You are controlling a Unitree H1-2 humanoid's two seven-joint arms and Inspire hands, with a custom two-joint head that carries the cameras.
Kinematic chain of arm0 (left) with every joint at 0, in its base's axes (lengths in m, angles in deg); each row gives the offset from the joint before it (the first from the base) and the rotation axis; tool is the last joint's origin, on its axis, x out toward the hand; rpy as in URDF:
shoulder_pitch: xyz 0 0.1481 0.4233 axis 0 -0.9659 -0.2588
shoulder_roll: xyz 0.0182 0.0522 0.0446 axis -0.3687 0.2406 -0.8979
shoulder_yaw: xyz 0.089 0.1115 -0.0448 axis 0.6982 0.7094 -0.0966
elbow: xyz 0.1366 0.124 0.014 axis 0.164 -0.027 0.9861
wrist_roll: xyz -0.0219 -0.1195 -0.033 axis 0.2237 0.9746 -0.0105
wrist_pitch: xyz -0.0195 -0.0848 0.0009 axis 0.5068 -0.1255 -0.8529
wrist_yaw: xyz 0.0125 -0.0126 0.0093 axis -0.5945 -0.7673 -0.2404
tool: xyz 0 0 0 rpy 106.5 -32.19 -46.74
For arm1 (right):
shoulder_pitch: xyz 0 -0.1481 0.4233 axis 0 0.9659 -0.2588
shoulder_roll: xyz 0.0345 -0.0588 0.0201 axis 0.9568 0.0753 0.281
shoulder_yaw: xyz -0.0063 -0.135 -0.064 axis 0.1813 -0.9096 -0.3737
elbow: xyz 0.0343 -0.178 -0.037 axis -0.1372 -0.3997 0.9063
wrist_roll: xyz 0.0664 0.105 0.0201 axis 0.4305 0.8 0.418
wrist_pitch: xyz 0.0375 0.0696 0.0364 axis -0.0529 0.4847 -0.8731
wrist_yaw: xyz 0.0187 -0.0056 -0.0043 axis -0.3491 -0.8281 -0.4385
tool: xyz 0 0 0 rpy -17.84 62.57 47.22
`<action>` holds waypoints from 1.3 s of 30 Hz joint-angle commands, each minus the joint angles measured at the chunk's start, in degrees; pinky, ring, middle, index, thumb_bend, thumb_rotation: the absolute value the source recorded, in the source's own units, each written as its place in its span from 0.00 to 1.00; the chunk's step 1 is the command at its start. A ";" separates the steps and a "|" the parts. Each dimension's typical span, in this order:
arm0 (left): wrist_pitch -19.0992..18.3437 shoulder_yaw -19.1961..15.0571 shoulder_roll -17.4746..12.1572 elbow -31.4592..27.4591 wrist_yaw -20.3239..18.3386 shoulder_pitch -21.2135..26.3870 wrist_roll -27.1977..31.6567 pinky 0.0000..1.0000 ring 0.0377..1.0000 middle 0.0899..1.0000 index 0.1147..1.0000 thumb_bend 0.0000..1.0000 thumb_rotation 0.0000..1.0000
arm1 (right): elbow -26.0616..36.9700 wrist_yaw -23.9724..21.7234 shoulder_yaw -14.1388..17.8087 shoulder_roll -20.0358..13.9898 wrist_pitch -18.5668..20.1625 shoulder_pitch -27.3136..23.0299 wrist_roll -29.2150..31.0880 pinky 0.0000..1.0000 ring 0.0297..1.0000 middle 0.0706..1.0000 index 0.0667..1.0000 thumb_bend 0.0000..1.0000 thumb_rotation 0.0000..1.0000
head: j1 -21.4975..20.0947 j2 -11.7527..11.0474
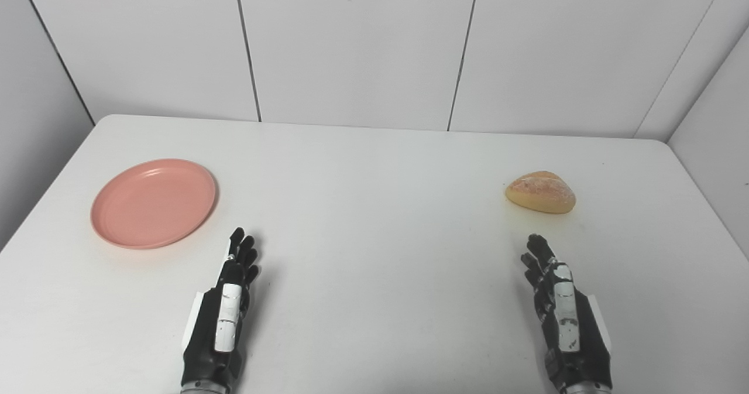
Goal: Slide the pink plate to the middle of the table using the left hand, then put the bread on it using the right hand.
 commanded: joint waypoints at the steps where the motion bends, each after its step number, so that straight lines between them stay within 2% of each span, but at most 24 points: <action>1: 1.13 0.05 -0.31 -1.20 -0.44 -1.50 -0.01 1.00 1.00 1.00 1.00 0.74 1.00 | 2.08 -0.42 0.16 0.15 -0.25 -0.72 0.56 1.00 0.94 0.94 0.90 0.82 1.00 | 0.06 -0.07; 39: 1.21 0.22 -0.49 -1.41 -0.71 -1.53 0.14 1.00 1.00 1.00 1.00 0.73 1.00 | 2.32 -0.38 -0.20 0.15 0.77 -0.77 1.23 1.00 0.94 0.94 0.89 0.82 1.00 | 0.12 -0.28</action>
